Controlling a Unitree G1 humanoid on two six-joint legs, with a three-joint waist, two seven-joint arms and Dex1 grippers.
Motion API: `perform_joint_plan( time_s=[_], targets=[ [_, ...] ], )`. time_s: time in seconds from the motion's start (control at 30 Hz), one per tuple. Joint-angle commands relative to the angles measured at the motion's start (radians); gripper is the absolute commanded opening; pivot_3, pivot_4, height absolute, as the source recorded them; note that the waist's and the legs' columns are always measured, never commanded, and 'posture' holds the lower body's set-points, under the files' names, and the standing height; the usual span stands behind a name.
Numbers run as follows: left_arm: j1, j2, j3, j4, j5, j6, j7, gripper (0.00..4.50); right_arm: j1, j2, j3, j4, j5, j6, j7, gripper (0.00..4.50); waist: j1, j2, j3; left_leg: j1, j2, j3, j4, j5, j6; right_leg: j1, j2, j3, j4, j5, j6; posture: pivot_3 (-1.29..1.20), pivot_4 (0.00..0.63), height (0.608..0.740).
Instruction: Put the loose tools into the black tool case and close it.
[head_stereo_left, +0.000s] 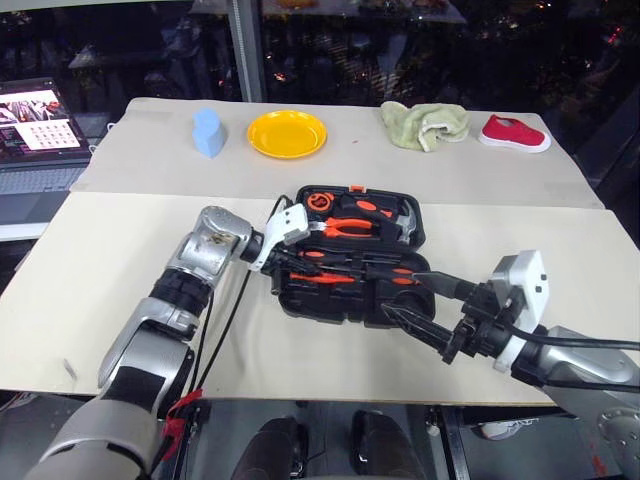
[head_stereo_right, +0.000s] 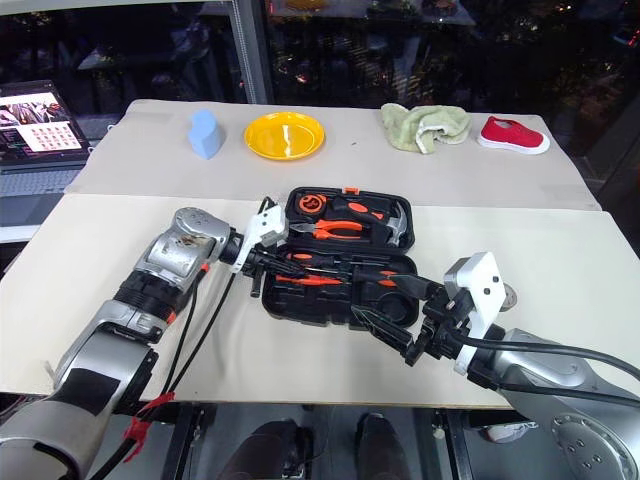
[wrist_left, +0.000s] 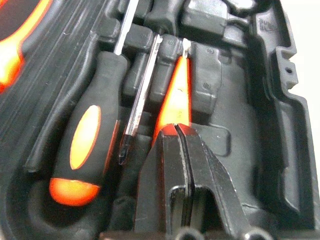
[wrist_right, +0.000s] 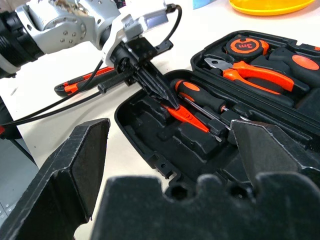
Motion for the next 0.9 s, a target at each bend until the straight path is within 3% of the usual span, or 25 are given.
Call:
perform_joint_plan(
  time_s=[0.03, 0.27, 0.37, 0.5, 0.7, 0.9],
  targets=[
    [-0.001, 0.015, 0.023, 0.009, -0.008, 0.037, -0.004, 0.01, -0.012, 0.005, -0.008, -0.01, -0.002, -0.029, 0.005, 4.5, 0.0, 0.0, 0.0, 0.0, 0.0, 0.0, 0.0, 0.0, 0.0, 0.001, 0.0, 0.0, 0.0, 0.0, 0.0, 0.0, 0.15, 0.74],
    [0.047, 0.107, 0.138, -0.182, -0.132, 0.161, -0.041, 0.01, -0.011, -0.024, -0.018, 0.007, -0.04, -0.033, 0.061, 4.5, -0.006, 0.0, 0.0, -0.003, 0.0, 0.001, 0.0, 0.002, -0.003, -0.005, 0.001, 0.0, 0.002, 0.0, 0.0, 0.0, 0.15, 0.74],
    [0.089, 0.187, 0.225, -0.331, -0.221, 0.304, -0.035, 0.73, -0.036, -0.04, -0.035, 0.046, -0.034, -0.033, 0.105, 4.5, -0.003, 0.0, 0.0, -0.005, 0.0, 0.001, 0.0, 0.004, -0.006, -0.006, 0.001, 0.0, 0.002, 0.0, 0.0, 0.0, 0.15, 0.74],
    [0.296, 0.441, 0.452, -0.504, -0.281, 0.445, 0.002, 2.14, -0.187, -0.087, 0.008, 0.155, -0.011, -0.02, 0.244, 4.5, -0.033, 0.0, 0.001, -0.004, 0.0, 0.003, -0.001, 0.002, -0.007, -0.008, 0.001, 0.001, 0.0, 0.0, 0.0, 0.0, 0.15, 0.74],
    [0.54, 0.61, 0.63, -0.442, -0.23, 0.408, 0.119, 4.41, -0.308, -0.112, 0.097, 0.234, -0.068, -0.026, 0.383, 4.5, -0.008, 0.001, 0.002, 0.008, 0.001, 0.001, -0.015, 0.003, -0.009, -0.006, 0.001, -0.003, -0.002, -0.003, -0.006, 0.0, 0.15, 0.74],
    [0.547, 0.646, 0.603, -0.504, -0.277, 0.524, 0.173, 4.49, -0.352, -0.086, 0.16, 0.265, -0.119, -0.033, 0.439, 4.5, 0.016, -0.001, 0.002, 0.008, 0.001, -0.001, -0.016, 0.001, -0.013, -0.003, 0.0, -0.004, -0.009, -0.002, -0.004, 0.0, 0.15, 0.74]
  ],
)
